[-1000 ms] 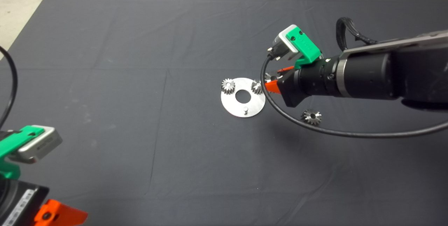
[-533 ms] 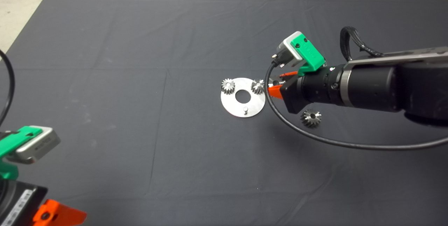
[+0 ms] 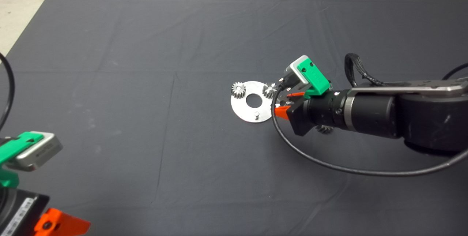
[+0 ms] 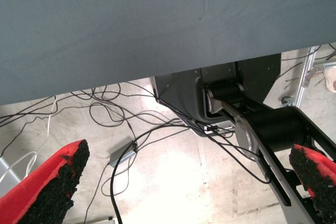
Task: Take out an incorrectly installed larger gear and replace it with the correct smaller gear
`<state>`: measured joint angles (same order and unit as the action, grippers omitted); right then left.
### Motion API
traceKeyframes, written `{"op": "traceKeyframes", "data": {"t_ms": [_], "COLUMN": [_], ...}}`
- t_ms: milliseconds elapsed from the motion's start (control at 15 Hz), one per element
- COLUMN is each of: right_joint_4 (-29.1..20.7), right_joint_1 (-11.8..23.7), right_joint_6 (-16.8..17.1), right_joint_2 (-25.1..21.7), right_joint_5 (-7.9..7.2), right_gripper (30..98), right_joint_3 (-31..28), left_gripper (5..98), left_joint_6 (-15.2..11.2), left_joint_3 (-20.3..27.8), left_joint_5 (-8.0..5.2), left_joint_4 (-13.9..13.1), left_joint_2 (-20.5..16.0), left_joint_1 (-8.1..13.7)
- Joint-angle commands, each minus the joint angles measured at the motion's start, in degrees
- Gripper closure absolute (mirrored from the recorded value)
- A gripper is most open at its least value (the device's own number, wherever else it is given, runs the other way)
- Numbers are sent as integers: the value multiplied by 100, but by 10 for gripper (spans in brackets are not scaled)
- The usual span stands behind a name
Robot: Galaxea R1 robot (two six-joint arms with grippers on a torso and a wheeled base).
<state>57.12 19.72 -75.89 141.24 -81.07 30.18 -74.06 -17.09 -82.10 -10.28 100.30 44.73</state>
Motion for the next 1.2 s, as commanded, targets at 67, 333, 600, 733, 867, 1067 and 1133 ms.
{"op": "traceKeyframes", "data": {"t_ms": [67, 333, 600, 733, 867, 1067, 1133], "right_joint_4": [678, 801, 810, 819, 924, 942, 942], "right_joint_1": [-307, -381, -503, -557, -592, -618, -610], "right_joint_6": [56, 65, 372, 426, 434, 443, 443], "right_joint_2": [67, 84, 128, 172, 172, 181, 190], "right_joint_5": [21, 35, 39, 30, 30, 30, 30], "right_gripper": [882, 882, 882, 882, 882, 882, 882], "right_joint_3": [115, 313, 504, 557, 548, 566, 591], "left_gripper": [58, 58, 58, 58, 58, 58, 58], "left_joint_6": [-4, -12, -3, -3, -3, -3, -3], "left_joint_3": [93, 93, 93, 93, 93, 93, 93], "left_joint_5": [-25, -34, -34, -34, -34, -34, -34], "left_joint_4": [-89, -89, -89, -89, -89, -89, -89], "left_joint_2": [-15, -15, -15, -15, -23, -129, -155], "left_joint_1": [-5, -8, -70, -122, -122, -122, -122]}}
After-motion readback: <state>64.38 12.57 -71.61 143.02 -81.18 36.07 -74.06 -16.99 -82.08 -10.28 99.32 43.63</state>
